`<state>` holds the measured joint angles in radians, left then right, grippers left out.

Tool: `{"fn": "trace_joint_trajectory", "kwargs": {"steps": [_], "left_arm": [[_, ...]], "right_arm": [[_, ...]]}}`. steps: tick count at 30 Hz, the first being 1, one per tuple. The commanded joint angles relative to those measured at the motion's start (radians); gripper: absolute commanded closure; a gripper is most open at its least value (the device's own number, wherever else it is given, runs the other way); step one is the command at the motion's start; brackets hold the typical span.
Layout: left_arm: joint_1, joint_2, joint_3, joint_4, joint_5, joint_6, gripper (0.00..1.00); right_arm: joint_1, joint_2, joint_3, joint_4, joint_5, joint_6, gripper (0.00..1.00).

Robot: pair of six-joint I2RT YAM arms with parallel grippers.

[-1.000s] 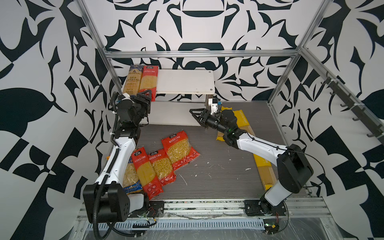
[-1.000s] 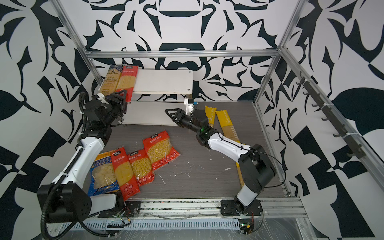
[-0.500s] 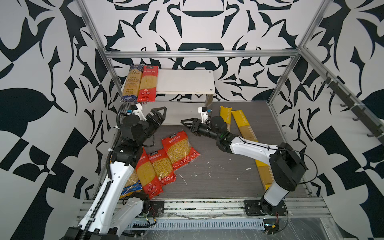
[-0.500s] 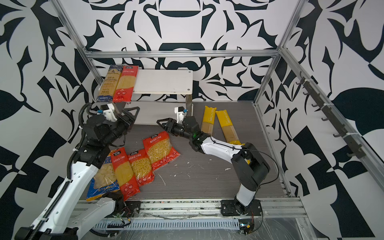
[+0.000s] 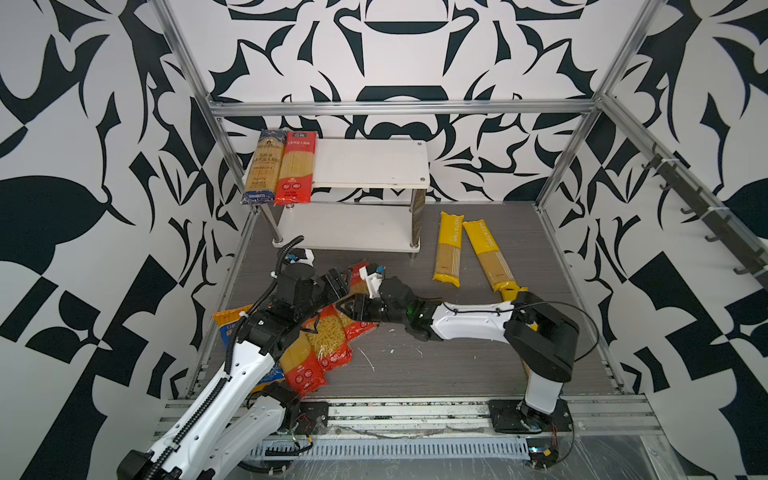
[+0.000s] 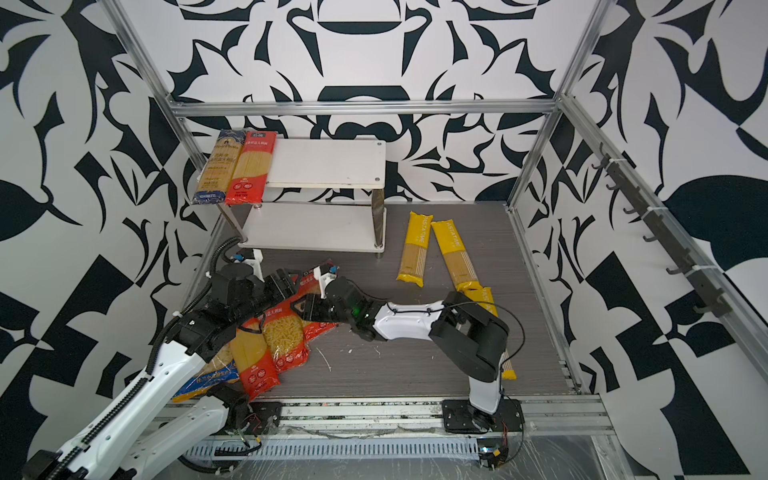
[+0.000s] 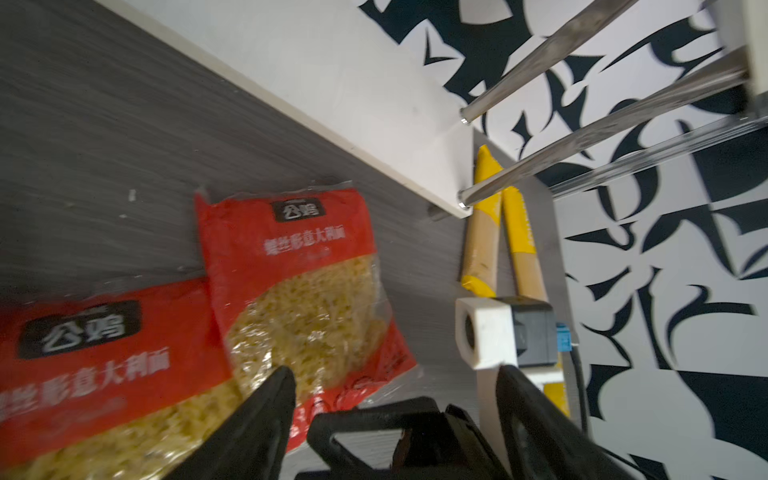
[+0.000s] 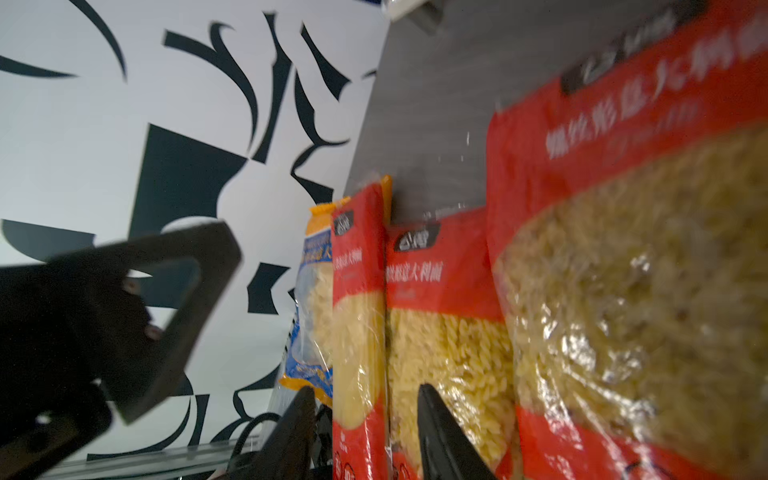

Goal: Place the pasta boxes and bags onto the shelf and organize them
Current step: 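Lower both grippers to the next red spaghetti bag on the pile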

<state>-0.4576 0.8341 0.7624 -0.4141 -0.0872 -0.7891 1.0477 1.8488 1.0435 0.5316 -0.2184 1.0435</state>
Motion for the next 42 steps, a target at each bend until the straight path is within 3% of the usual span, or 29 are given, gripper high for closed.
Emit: {"fn": "trace_joint_trajectory", "kwargs": {"steps": [1, 8, 11, 16, 30, 33, 39, 42], "left_arm": [[0.0, 0.018, 0.003, -0.135, -0.126, 0.08, 0.2], [0.021, 0.062, 0.063, -0.188, -0.232, 0.165, 0.18], [0.048, 0.059, 0.101, -0.199, -0.215, 0.193, 0.18], [0.109, 0.063, 0.143, -0.222, -0.162, 0.227, 0.18], [0.157, 0.092, 0.18, -0.176, -0.052, 0.245, 0.18], [0.16, 0.09, 0.179, -0.172, -0.038, 0.241, 0.18], [0.166, 0.071, 0.182, -0.185, -0.03, 0.238, 0.18], [0.167, 0.06, 0.19, -0.198, -0.022, 0.221, 0.18]], "right_arm": [[0.048, 0.033, 0.045, -0.01, 0.022, -0.018, 0.58], [0.146, 0.179, 0.217, -0.152, -0.02, -0.063, 0.57], [0.167, 0.216, 0.269, -0.187, -0.032, -0.075, 0.56], [0.181, 0.194, 0.311, -0.29, 0.043, -0.142, 0.55], [0.198, 0.377, 0.495, -0.335, -0.086, -0.114, 0.52], [0.198, 0.379, 0.494, -0.316, -0.093, -0.113, 0.63], [0.189, 0.307, 0.421, -0.19, -0.099, -0.101, 0.99], [0.167, 0.252, 0.366, -0.138, -0.095, -0.091, 1.0]]}}
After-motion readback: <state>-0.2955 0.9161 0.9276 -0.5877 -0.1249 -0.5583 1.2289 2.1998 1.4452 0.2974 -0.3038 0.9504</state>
